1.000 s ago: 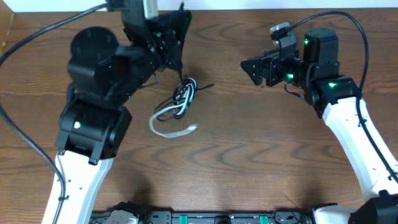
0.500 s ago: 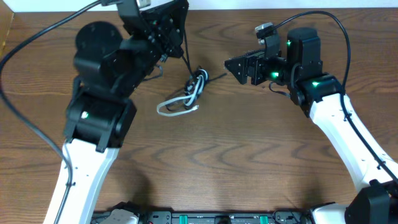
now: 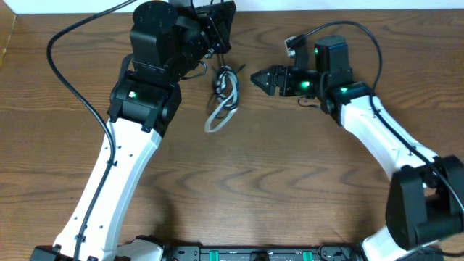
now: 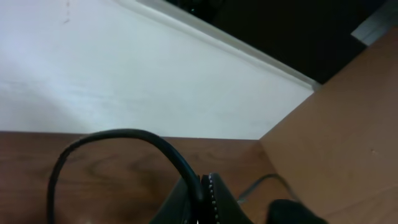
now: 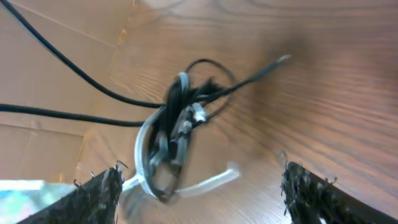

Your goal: Untangle cables

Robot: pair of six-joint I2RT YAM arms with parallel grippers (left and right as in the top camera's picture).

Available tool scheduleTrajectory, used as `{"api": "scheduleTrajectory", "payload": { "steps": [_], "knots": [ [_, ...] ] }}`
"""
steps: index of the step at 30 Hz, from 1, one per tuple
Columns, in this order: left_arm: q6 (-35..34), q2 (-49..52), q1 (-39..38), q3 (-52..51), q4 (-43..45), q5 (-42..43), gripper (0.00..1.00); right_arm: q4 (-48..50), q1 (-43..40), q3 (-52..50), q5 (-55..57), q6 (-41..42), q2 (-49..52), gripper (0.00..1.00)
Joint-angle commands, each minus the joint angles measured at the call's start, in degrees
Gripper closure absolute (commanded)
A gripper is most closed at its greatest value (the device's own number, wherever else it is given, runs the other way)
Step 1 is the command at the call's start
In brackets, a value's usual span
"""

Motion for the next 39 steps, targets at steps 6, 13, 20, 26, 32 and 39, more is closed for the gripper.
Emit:
{"api": "scheduleTrajectory", "payload": {
  "steps": [6, 13, 20, 26, 32, 39],
  "knots": [
    [0.1, -1.0, 0.2, 0.7, 0.2, 2.7, 0.92, 2.1, 2.1, 1.0, -4.3, 7.8, 5.4, 0.25],
    [-1.0, -1.0, 0.2, 0.7, 0.3, 3.6, 0.93, 4.4, 4.2, 1.0, 2.6, 1.2, 7.2, 0.53],
    [0.5, -1.1, 0.8, 0.7, 0.0, 3.5, 0.92, 1.9, 1.5, 1.0, 7.7, -2.5, 7.2, 0.96],
    [3.0, -2.2, 5.5, 0.9, 0.1, 0.2, 0.92, -7.8, -5.8, 1.0, 11.8, -3.7, 5.9, 0.99],
    [3.0, -7.5, 12.6, 0.9, 3.3, 0.0, 0.92, -14.9, -12.1, 1.0, 13.4, -5.2, 6.1, 0.99],
    [3.1, -12.6, 18.9, 0.9, -0.7, 0.0, 0.92, -17.6, -12.6, 1.0, 14.9, -7.2, 6.1, 0.99]
  ]
}}
